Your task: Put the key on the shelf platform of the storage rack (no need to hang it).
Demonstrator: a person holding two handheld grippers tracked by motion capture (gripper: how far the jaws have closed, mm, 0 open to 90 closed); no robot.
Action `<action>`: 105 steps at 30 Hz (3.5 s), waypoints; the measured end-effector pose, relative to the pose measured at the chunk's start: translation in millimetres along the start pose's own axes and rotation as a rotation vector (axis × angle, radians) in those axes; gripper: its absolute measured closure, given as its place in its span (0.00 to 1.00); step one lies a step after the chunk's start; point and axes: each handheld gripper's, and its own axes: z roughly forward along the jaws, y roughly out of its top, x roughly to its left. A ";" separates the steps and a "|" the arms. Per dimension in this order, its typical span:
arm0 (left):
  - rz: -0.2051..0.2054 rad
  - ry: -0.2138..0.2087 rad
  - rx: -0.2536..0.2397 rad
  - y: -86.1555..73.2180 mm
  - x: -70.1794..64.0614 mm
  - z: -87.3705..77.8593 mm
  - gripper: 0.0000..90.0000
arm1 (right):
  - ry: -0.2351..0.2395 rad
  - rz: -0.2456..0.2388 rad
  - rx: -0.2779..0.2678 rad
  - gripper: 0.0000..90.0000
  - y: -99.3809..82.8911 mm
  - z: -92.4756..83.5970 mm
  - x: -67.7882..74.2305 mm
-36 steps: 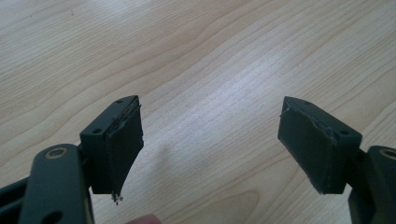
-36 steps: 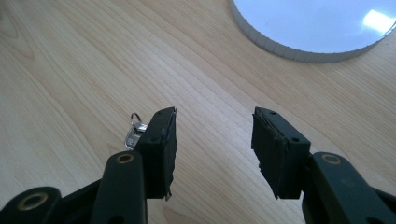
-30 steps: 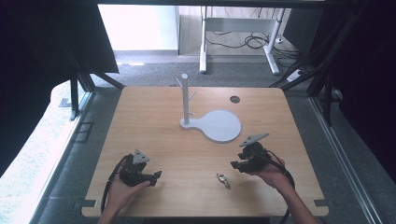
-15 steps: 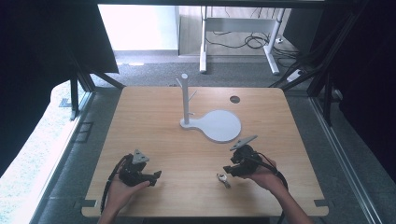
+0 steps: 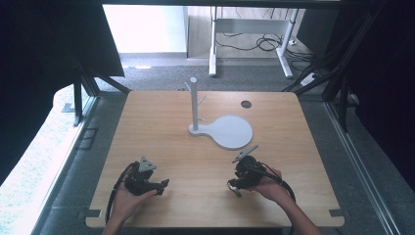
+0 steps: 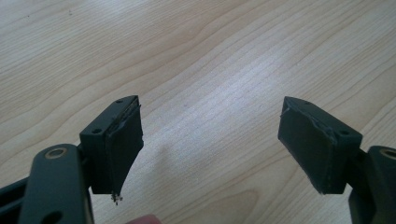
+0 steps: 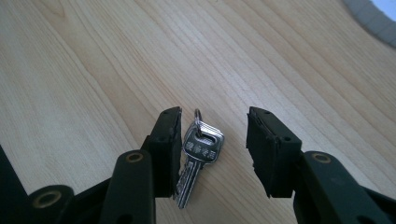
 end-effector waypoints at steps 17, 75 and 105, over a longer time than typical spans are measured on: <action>-0.007 0.000 0.003 -0.6 0.7 1.2 0.25 | 0.015 -0.015 0.067 0.75 9.6 17.2 2.7; -0.016 0.001 0.005 -1.3 2.2 1.3 0.25 | 0.012 -0.017 0.119 1.00 20.8 -17.9 -7.0; -0.003 -0.002 0.013 -1.3 2.6 3.0 0.24 | -0.012 -0.017 0.062 0.99 26.1 -49.9 -15.2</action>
